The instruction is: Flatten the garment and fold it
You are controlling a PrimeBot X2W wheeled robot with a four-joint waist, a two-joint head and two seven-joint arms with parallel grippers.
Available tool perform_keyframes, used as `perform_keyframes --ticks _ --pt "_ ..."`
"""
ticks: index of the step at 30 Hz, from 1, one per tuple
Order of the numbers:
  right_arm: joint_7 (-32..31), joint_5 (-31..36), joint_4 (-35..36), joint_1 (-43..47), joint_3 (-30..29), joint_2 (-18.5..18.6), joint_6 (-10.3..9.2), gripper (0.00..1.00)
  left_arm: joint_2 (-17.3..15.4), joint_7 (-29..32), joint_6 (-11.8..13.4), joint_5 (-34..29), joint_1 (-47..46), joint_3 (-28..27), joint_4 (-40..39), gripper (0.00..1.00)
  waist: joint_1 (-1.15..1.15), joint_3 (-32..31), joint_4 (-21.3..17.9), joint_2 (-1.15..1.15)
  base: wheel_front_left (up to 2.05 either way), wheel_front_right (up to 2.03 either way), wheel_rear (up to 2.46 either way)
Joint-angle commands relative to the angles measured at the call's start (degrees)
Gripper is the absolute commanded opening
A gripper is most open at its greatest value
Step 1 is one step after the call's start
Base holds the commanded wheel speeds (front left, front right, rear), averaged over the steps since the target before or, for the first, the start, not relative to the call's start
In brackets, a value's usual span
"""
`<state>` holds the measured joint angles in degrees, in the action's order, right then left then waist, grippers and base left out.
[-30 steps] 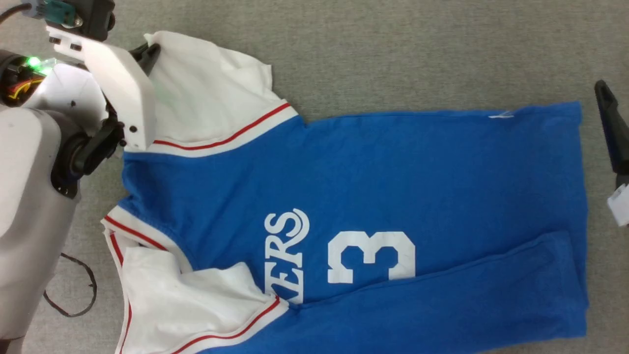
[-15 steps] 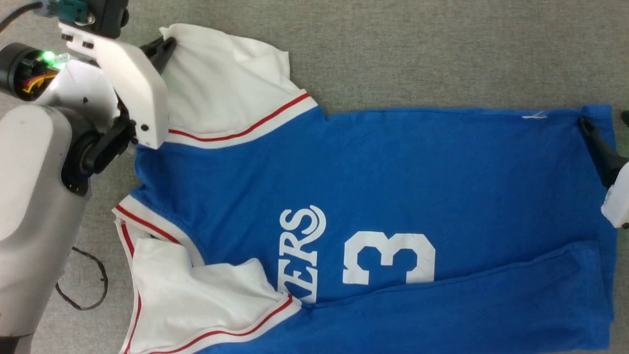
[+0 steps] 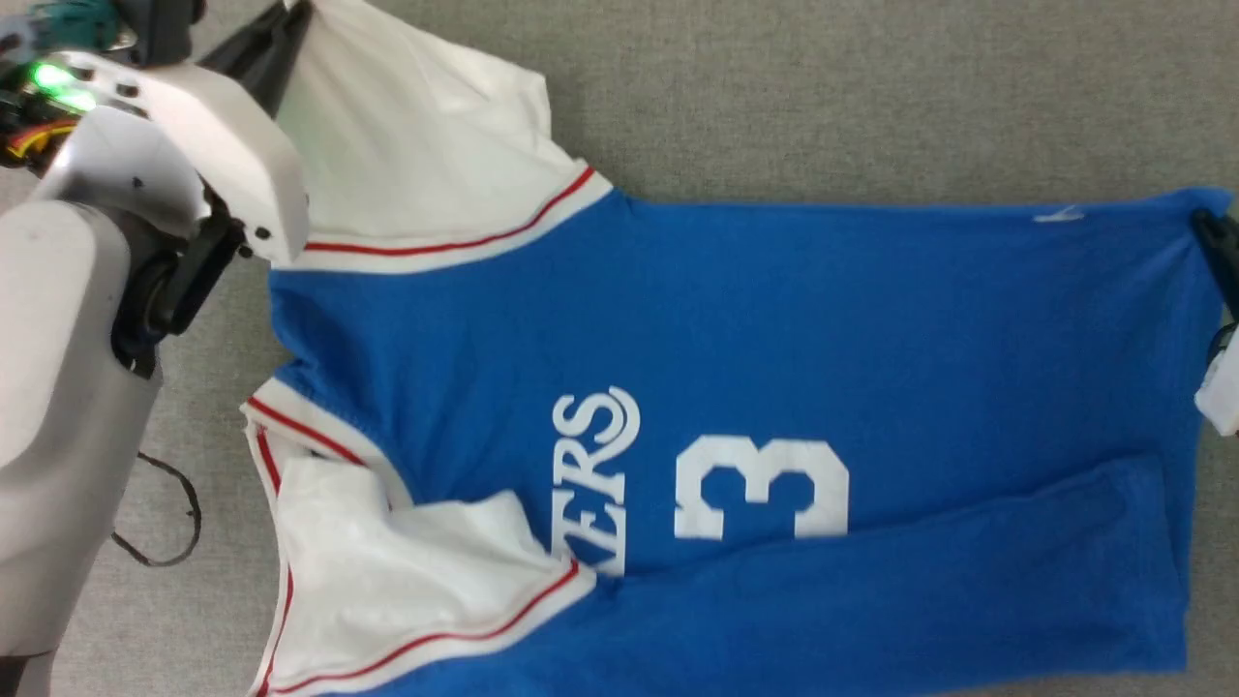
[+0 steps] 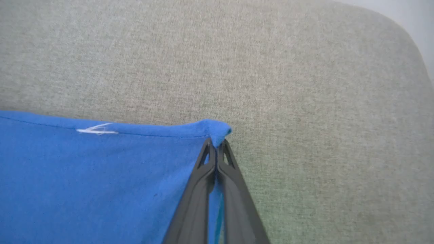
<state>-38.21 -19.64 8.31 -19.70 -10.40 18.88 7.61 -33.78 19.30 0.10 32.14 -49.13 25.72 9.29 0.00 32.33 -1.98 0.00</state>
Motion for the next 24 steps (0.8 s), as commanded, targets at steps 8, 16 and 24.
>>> perform_keyframes --ticks 8,16,24 --pt "4.6 1.1 -0.3 0.5 -0.5 0.8 -0.12 0.0 -1.3 -9.6 1.6 -1.7 3.6 -2.7 -2.6 0.0 0.0 -6.4 0.3 0.0 0.0 0.0 0.0" --pt "9.4 1.4 0.8 8.1 0.0 -0.4 -0.12 0.0 -1.6 -15.5 6.5 -0.2 19.4 -4.2 -13.4 0.0 0.0 -13.1 1.7 0.0 0.0 0.0 0.0" --pt "12.6 0.9 1.5 18.8 -2.4 -5.4 -0.12 0.0 -0.9 -19.2 14.0 2.3 39.7 -5.8 -22.6 0.0 0.0 -17.2 3.3 0.0 0.0 0.0 0.0"
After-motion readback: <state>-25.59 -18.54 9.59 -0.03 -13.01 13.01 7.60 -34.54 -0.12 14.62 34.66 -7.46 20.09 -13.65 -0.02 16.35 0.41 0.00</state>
